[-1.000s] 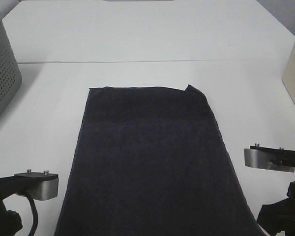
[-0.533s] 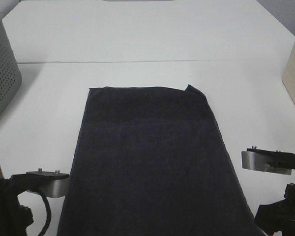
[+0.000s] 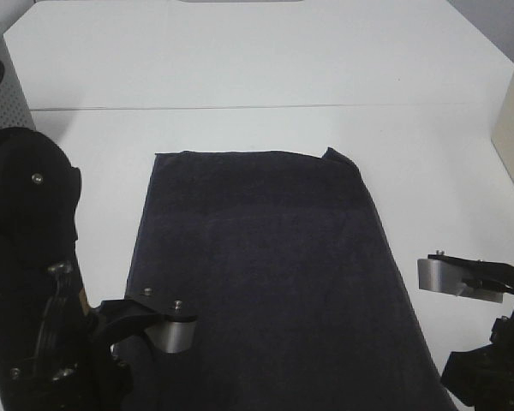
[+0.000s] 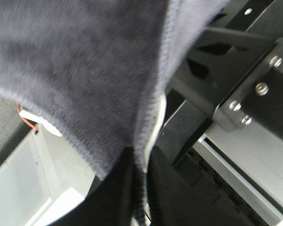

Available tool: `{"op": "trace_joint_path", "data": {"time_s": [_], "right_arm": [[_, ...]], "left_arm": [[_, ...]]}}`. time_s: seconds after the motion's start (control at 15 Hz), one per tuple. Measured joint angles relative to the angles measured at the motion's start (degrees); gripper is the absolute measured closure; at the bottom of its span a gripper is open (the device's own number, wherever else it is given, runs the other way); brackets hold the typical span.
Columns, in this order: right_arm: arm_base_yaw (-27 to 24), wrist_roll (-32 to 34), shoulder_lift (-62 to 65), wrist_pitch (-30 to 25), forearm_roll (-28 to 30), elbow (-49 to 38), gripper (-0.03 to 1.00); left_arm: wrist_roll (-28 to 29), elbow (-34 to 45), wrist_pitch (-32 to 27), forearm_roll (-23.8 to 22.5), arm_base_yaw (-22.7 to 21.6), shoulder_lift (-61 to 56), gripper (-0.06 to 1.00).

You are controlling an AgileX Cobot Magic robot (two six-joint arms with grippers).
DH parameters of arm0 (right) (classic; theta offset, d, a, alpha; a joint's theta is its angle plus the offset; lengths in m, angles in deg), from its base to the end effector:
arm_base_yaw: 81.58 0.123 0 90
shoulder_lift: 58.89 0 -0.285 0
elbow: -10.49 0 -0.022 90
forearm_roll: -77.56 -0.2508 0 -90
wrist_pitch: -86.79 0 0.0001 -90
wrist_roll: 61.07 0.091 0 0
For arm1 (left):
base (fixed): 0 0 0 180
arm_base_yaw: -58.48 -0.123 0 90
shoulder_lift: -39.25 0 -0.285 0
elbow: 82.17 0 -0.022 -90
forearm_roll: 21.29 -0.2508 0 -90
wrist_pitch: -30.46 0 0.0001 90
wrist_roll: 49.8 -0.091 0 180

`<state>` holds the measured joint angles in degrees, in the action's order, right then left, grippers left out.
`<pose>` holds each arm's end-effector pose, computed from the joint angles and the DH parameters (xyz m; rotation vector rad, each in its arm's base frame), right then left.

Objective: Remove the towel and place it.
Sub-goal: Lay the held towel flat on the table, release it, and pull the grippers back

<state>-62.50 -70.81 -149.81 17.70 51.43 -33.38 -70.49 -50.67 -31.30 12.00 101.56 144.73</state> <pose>0.1458 0.0901 0.1699 0.3281 -2.6425 -0.4790 0.1478 -0.1985 0.1521 -0.9824 -2.5058 0.5384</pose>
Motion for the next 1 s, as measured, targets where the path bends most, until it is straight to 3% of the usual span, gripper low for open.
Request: {"op": "trace_joint_path", "data": {"time_s": [0.2, 0.33, 0.53, 0.73, 0.87, 1.0], "right_arm": [[0.00, 0.00, 0.00, 0.17, -0.92, 0.00, 0.36], [0.00, 0.00, 0.00, 0.17, -0.92, 0.00, 0.29], [0.00, -0.06, -0.06, 0.40, -0.34, 0.69, 0.27], [0.00, -0.06, -0.17, 1.20, 3.72, 7.22, 0.27], [-0.17, 2.01, -0.17, 2.92, 9.51, 14.04, 0.27], [-4.01, 3.15, -0.57, 3.32, 11.57, 21.14, 0.27]], "left_arm": [[4.24, -1.49, 3.72, 0.97, 2.75, 0.00, 0.33], [5.16, -1.49, 4.01, 1.55, 3.55, 0.00, 0.11], [5.33, -3.95, 2.46, 2.06, 3.67, 0.00, 0.05], [5.10, -11.57, -0.11, 1.60, 2.86, 0.06, 0.05], [5.10, -16.33, -1.20, 0.00, -1.60, 0.06, 0.05], [4.76, -20.97, -1.83, -1.95, -9.40, 0.06, 0.05]]}}
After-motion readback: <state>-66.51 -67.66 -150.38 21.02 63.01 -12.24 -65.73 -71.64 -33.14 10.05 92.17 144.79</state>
